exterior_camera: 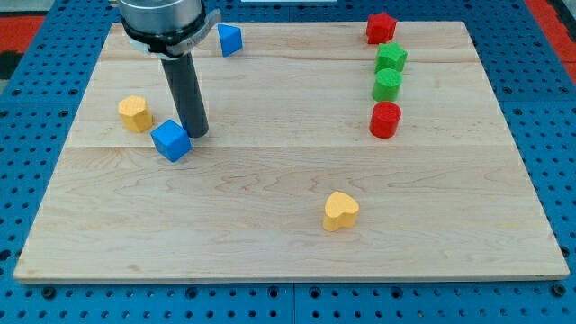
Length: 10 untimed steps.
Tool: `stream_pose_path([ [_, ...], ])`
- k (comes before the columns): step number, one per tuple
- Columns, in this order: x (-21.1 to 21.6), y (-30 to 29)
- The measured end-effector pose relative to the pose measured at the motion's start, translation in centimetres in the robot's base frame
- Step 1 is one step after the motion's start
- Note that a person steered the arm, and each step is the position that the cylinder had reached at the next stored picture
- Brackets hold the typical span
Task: Push the blue cube towards the bottom of yellow hexagon
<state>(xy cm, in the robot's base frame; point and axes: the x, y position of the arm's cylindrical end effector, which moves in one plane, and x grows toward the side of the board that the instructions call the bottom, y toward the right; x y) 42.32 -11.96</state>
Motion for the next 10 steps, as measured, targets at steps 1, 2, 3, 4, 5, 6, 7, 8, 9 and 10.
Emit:
stream_pose_path([
  [1,1.6,-0.3],
  [2,2.9,-2.2],
  [3,3.6,-3.2],
  [4,3.1,-3.2],
  [5,2.4,-3.2],
  [6,2.4,-4.6],
  [7,2.4,-5.2],
  [8,2.4,-5.2],
  [9,2.3,-5.2],
  [10,-2.8,2.3],
])
